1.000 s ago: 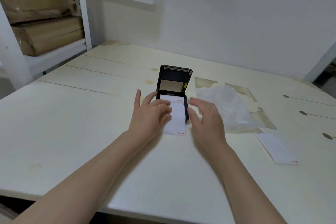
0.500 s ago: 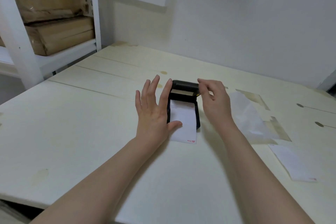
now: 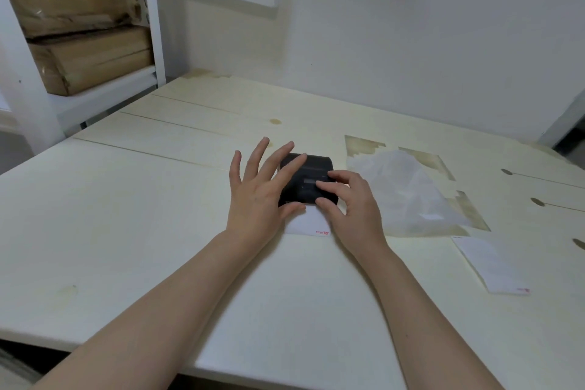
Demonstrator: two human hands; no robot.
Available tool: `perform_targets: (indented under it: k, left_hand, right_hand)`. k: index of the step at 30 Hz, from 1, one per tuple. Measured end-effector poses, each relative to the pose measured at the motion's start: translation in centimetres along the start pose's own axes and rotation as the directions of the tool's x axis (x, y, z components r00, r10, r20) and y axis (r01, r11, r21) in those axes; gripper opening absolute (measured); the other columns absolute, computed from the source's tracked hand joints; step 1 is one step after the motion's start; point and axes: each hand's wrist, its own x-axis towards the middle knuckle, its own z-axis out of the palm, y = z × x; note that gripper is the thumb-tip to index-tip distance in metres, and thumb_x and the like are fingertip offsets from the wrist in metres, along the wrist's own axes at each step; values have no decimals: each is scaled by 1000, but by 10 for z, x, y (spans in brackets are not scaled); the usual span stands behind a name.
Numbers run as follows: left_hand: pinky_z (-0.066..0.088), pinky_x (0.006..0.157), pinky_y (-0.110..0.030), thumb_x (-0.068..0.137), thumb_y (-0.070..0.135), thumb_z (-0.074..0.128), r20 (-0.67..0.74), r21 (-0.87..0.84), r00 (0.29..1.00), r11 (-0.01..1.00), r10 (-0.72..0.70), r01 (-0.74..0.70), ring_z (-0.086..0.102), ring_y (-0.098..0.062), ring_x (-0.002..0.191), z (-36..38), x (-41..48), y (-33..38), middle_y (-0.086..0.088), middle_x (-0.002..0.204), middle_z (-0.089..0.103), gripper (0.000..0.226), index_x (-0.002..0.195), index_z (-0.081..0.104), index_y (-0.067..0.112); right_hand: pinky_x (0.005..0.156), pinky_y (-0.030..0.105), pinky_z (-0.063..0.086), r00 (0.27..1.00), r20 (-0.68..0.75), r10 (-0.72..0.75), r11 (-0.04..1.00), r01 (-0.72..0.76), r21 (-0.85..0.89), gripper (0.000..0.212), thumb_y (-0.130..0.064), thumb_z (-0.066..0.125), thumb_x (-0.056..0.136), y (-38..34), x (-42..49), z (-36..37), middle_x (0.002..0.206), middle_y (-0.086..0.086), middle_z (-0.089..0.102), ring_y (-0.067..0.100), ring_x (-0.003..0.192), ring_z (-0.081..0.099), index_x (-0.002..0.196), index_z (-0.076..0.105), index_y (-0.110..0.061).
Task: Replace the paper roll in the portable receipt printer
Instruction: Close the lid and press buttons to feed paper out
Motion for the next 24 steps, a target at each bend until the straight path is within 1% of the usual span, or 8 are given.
perform_targets:
  k: [4, 8, 10, 13, 16, 18, 21, 24]
  left_hand:
    - [5, 116, -53, 72, 48, 76, 13, -26, 999, 999, 32, -31, 39, -26, 141, 2, -2, -4, 10, 133, 63, 54, 122, 68, 30]
    - [9, 115, -53, 82, 57, 55, 32, 7, 999, 1000, 5, -5, 53, -25, 130, -1, -1, 2, 13, 124, 69, 43, 113, 72, 32]
    - [9, 116, -52, 90, 49, 50, 16, -1, 999, 1000, -30, 30, 57, -23, 124, 0, -2, 5, 15, 121, 69, 35, 110, 74, 34]
    - [10, 117, -47, 92, 35, 59, -12, -98, 991, 987, -132, 130, 56, -23, 121, 4, -3, 9, 14, 124, 68, 24, 111, 73, 32]
    - [19, 117, -47, 88, 37, 66, 32, -149, 954, 942, -300, 301, 44, -28, 133, 4, -2, 16, 0, 140, 57, 52, 134, 57, 16]
    - [16, 118, -46, 88, 50, 60, 152, -46, 894, 901, -421, 432, 28, -28, 144, 2, 0, 16, -8, 153, 39, 71, 143, 43, 10]
    - [13, 118, -46, 89, 64, 43, 320, 23, 817, 866, -479, 499, 22, -29, 145, 1, -1, 10, -8, 147, 47, 61, 130, 60, 23]
    - [12, 118, -44, 91, 63, 41, 397, -67, 791, 845, -465, 531, 24, -27, 145, 1, 0, 6, 0, 146, 50, 54, 131, 60, 32]
  right_hand:
    - [93, 1, 28, 1000, 0, 7, 1000, -7, -22, 27, -15, 70, 86, 1, 0, 1, 125, -4, 57, 12, 120, 47, 113, 73, -17]
    - [90, 18, 37, 1000, -16, -6, 995, 4, -97, 24, -19, 66, 89, 2, 0, 5, 123, -3, 61, 15, 120, 46, 112, 73, -19]
    - [87, 22, 41, 1000, -27, 9, 995, -12, -102, 23, -20, 62, 92, 0, -2, 7, 122, -4, 61, 15, 118, 47, 112, 73, -20]
    - [81, 24, 45, 996, -80, 47, 996, -52, -67, 19, -20, 61, 93, -7, -2, 10, 118, -5, 62, 14, 110, 54, 105, 75, -19]
    - [78, 28, 50, 986, -152, 71, 996, -77, -34, 16, -20, 60, 93, -12, 2, 10, 108, -3, 63, 16, 98, 62, 101, 73, -16]
    - [83, 31, 51, 976, -155, 156, 988, -154, 23, 26, -23, 55, 96, -16, 8, 9, 116, -2, 60, 13, 95, 61, 119, 64, -18]
    - [94, 33, 44, 926, -18, 377, 926, -377, 35, 51, -38, 41, 100, -21, 27, 7, 141, 4, 48, 18, 109, 57, 147, 34, -20]
    - [101, 36, 37, 836, 188, 516, 842, -535, 69, 61, -50, 29, 100, -22, 49, 7, 149, 7, 43, 26, 131, 46, 153, 20, -22]
